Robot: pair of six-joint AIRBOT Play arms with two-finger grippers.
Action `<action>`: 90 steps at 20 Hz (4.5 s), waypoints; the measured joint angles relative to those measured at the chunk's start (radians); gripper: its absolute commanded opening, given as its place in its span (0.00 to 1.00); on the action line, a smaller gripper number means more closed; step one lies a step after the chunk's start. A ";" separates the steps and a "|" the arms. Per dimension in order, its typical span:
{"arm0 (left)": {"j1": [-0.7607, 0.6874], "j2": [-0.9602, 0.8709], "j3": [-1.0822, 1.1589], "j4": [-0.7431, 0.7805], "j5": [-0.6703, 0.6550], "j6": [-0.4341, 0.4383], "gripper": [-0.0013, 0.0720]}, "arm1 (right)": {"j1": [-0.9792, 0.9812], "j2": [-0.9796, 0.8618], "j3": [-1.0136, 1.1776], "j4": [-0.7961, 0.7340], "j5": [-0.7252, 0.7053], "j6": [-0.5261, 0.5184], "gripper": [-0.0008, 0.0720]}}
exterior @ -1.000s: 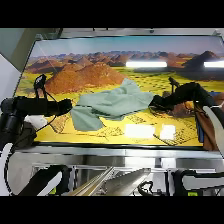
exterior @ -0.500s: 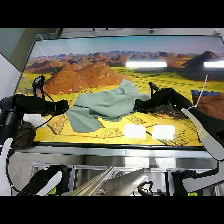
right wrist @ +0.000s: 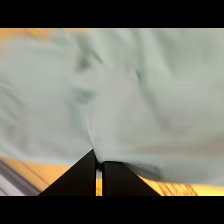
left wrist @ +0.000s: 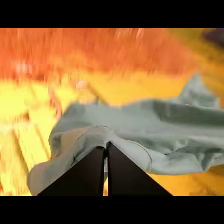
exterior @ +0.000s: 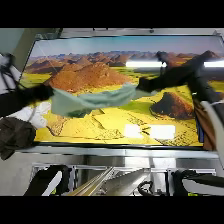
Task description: Fold the shirts.
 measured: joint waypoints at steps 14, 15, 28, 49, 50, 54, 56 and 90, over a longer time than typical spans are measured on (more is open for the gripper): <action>-0.139 -0.080 0.777 0.000 0.001 0.008 0.03 | -0.084 0.457 0.446 -0.126 -0.149 -0.097 0.04; -0.148 -0.145 0.789 0.000 0.020 0.008 0.03 | -0.084 0.428 0.422 -0.130 -0.149 -0.097 0.04; -0.240 -1.136 0.818 -0.051 -0.169 0.060 0.04 | -0.111 -0.290 0.051 -0.125 0.118 -0.099 0.04; 0.139 -0.675 -0.033 -0.142 0.210 0.094 0.96 | -0.490 -0.255 -0.163 -0.154 -0.314 -0.142 0.65; 0.143 -0.667 -0.099 -0.179 0.166 0.116 0.96 | -0.490 -0.254 -0.181 -0.148 -0.316 -0.145 0.65; 0.136 -0.702 -0.237 -0.332 0.055 0.209 0.95 | -0.484 -0.251 -0.214 -0.130 -0.321 -0.161 0.65; 0.110 -0.744 -0.243 -0.372 0.036 0.233 0.95 | -0.481 -0.251 -0.219 -0.126 -0.324 -0.167 0.65; 0.078 -0.478 0.172 -0.414 0.061 0.259 0.03 | -0.385 -0.033 0.043 0.095 -0.246 -0.119 0.04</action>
